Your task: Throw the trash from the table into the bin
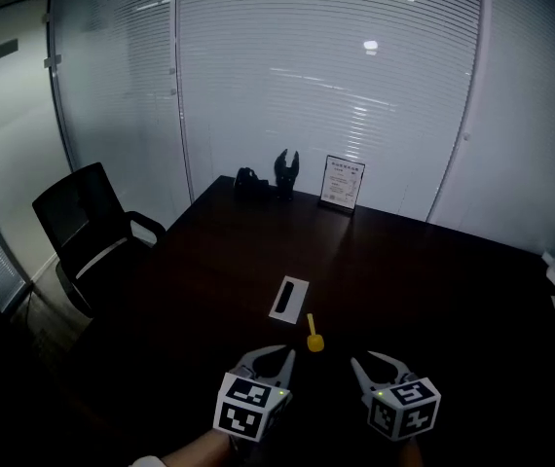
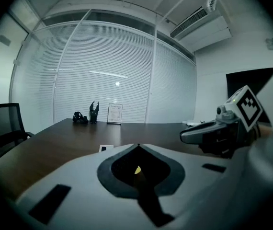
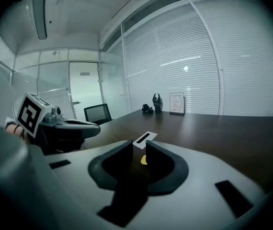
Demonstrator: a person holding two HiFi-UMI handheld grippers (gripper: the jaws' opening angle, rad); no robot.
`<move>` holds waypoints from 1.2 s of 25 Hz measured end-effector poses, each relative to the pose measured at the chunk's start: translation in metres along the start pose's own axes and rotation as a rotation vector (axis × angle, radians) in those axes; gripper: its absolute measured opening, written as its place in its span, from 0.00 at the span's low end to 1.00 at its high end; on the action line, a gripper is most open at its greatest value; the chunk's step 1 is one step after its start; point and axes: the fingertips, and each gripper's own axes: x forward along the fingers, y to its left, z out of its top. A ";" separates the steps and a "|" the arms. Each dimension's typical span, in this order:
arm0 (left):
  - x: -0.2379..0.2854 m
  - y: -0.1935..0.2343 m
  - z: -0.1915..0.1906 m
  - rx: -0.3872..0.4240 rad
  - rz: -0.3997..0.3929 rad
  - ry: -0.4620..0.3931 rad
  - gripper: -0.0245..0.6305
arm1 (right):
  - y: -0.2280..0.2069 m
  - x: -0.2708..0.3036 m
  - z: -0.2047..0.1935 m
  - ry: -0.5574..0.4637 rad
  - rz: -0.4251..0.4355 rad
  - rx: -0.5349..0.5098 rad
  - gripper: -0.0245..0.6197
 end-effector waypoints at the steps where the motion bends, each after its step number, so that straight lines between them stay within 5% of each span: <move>1: 0.009 0.011 0.002 -0.005 -0.007 0.002 0.04 | 0.001 0.019 0.001 0.019 0.007 0.009 0.16; 5: 0.039 0.053 0.003 -0.046 -0.031 0.016 0.04 | -0.002 0.095 -0.004 0.124 0.009 0.032 0.27; 7: 0.053 0.069 -0.001 -0.070 -0.044 0.028 0.04 | -0.007 0.136 -0.017 0.214 -0.002 0.046 0.42; 14: 0.074 0.100 -0.028 -0.126 -0.072 0.078 0.04 | -0.032 0.217 -0.085 0.388 -0.127 0.018 0.55; 23: 0.080 0.118 -0.045 -0.141 -0.064 0.100 0.04 | -0.040 0.234 -0.109 0.502 -0.160 0.076 0.55; 30: 0.077 0.117 -0.044 -0.138 -0.072 0.098 0.04 | -0.034 0.238 -0.101 0.501 -0.162 -0.020 0.37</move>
